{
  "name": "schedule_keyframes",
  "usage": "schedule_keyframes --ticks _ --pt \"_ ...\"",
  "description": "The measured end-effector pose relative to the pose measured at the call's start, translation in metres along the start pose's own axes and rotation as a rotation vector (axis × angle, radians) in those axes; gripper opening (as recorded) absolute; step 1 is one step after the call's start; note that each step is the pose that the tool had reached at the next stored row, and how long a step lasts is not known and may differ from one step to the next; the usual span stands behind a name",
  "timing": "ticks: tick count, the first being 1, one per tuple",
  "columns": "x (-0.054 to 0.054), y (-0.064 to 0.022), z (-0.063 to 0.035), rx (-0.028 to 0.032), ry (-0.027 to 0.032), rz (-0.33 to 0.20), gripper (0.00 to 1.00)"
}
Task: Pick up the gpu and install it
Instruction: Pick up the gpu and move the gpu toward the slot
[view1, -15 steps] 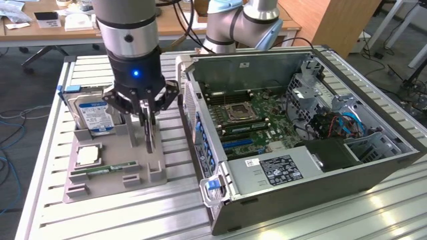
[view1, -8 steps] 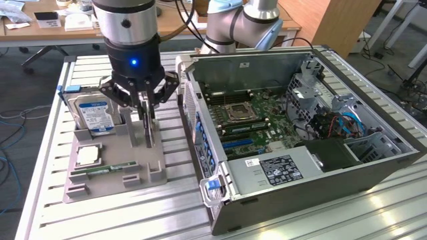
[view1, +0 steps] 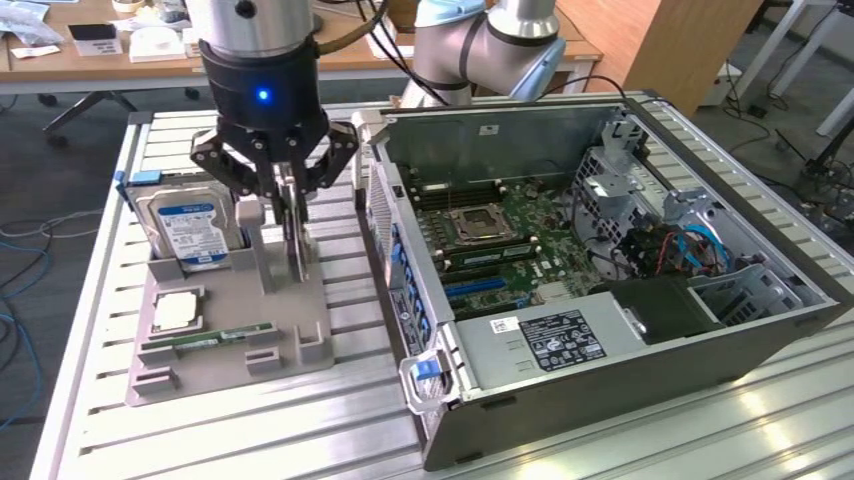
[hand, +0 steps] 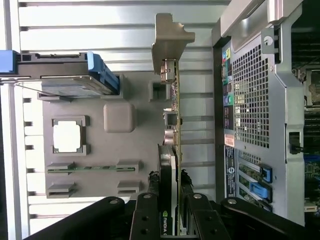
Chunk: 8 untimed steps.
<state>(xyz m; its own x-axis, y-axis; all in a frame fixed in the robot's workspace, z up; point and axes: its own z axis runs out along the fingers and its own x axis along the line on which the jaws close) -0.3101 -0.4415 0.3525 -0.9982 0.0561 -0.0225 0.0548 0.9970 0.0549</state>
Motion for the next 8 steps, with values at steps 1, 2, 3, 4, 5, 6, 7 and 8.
schedule_keyframes --ticks 1,2,3,4,5,6,7,8 --pt "0.000 0.0001 -0.0024 0.0000 0.0000 0.000 0.27" --pt "0.000 0.0002 -0.0049 0.0000 0.0000 0.000 0.27" --pt "0.000 0.0004 -0.0075 0.0000 0.0000 0.000 0.27" --pt "0.000 0.0006 -0.0100 0.0000 0.0000 0.000 0.27" --pt "0.000 0.0007 -0.0128 -0.0001 0.0000 0.000 0.27" --pt "0.000 0.0009 -0.0161 0.0000 0.0000 0.000 0.27" --pt "0.000 0.0010 -0.0189 -0.0001 -0.0001 0.000 0.27" --pt "0.000 0.0012 -0.0219 0.0000 0.0000 0.000 0.27"
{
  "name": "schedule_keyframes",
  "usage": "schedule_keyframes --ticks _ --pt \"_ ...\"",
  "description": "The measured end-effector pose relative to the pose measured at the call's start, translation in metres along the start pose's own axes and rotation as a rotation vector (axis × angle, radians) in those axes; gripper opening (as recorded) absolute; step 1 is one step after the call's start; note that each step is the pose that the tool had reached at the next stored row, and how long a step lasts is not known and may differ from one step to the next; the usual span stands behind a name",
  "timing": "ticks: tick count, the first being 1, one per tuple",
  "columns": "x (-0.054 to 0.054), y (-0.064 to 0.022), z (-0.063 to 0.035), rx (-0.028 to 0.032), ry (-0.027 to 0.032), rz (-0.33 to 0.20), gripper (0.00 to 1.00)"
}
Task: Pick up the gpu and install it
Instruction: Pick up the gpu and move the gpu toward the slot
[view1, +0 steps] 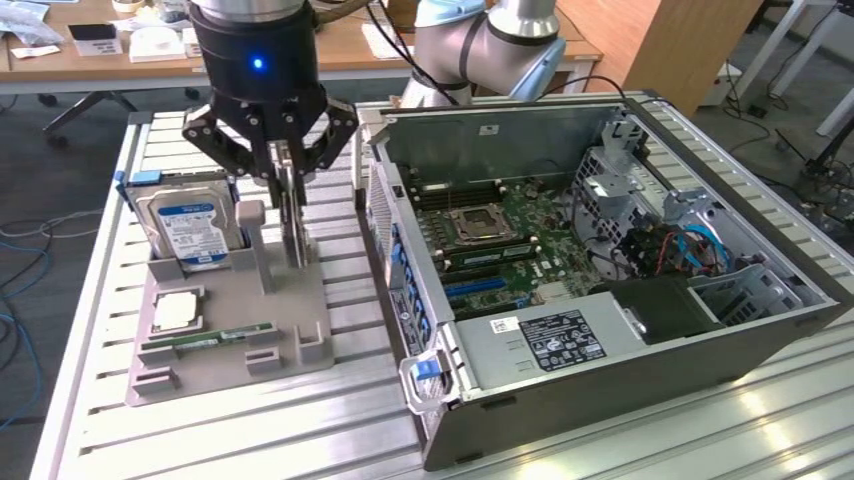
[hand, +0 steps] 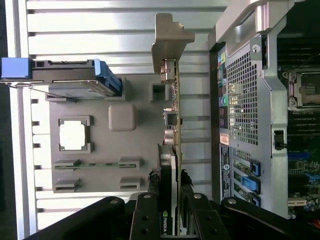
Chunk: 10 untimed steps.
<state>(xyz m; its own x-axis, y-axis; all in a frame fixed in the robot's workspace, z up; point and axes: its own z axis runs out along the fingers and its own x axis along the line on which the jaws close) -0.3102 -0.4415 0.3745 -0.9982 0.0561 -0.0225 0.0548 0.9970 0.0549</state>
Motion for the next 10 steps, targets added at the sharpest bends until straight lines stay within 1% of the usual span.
schedule_keyframes --ticks 6,10 --pt "0.000 0.0011 -0.0186 -0.0001 0.0000 0.000 0.27" --pt "-0.001 0.0016 -0.0287 0.0000 0.0000 0.000 0.27"
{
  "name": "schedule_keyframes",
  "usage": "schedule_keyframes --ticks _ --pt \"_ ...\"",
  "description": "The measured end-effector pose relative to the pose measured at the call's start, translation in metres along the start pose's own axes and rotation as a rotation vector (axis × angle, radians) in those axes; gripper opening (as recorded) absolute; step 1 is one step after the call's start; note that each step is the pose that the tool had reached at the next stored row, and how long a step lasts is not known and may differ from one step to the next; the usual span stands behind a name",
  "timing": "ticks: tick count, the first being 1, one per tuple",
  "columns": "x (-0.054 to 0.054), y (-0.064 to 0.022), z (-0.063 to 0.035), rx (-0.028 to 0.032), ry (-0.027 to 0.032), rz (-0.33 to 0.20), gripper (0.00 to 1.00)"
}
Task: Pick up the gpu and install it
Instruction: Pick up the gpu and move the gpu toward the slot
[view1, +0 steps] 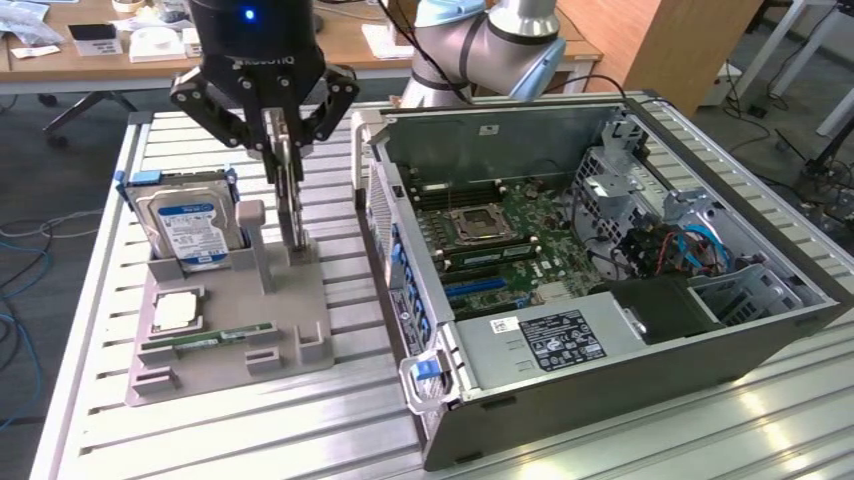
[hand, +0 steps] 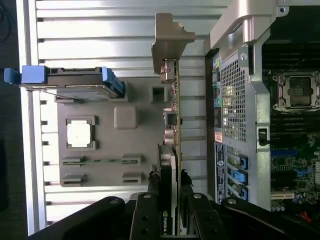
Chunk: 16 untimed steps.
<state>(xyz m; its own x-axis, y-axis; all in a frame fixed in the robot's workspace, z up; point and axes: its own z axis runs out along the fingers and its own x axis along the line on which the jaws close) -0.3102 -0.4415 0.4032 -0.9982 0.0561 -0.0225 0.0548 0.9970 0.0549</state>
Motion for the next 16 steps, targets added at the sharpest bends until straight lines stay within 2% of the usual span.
schedule_keyframes --ticks 10,16 --pt "0.000 0.0009 -0.0161 0.0000 0.0000 0.000 0.27" --pt "0.000 0.0011 -0.0199 -0.0001 -0.0001 0.000 0.27"
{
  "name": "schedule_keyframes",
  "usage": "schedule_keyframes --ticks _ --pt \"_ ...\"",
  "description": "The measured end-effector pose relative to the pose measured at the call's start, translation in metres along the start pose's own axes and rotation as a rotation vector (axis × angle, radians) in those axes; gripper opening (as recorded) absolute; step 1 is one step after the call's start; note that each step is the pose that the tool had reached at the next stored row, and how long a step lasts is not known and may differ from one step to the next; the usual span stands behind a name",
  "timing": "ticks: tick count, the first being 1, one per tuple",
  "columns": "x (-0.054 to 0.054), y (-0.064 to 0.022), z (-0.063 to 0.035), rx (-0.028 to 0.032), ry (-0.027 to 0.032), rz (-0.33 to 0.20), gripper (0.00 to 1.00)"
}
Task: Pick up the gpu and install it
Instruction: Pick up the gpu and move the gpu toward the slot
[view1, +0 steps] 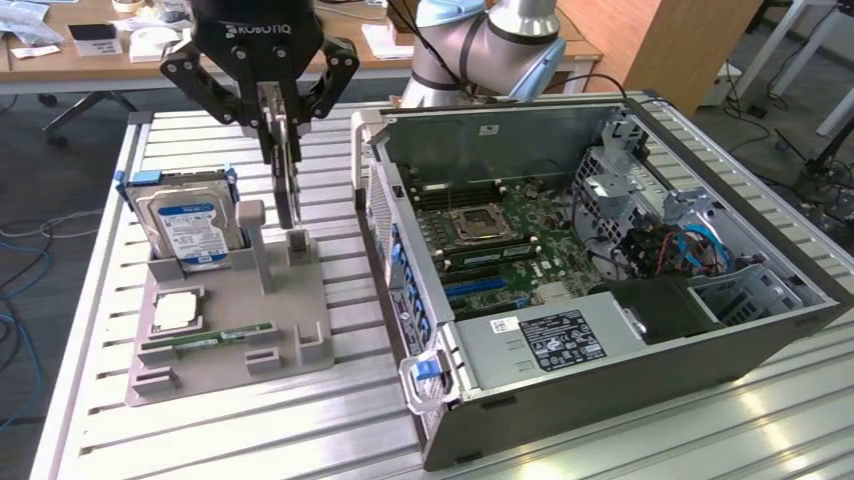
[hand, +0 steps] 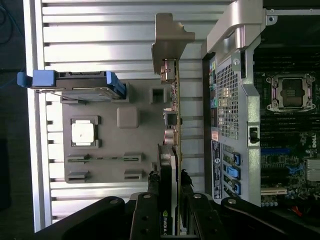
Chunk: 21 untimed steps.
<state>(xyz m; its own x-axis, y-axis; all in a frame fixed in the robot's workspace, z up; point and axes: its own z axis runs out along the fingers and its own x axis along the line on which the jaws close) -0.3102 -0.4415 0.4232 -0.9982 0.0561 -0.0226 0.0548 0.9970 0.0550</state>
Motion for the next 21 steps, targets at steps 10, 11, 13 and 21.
schedule_keyframes --ticks 10,11,13,21 --pt "-0.002 0.0001 -0.0001 0.0001 0.0003 0.000 0.27" --pt "-0.003 0.0001 0.0000 0.0000 0.0001 0.000 0.27" --pt "-0.005 0.0003 0.0000 0.0001 0.0001 0.000 0.27" --pt "-0.017 0.0009 0.0004 -0.0020 0.0002 0.000 0.27"
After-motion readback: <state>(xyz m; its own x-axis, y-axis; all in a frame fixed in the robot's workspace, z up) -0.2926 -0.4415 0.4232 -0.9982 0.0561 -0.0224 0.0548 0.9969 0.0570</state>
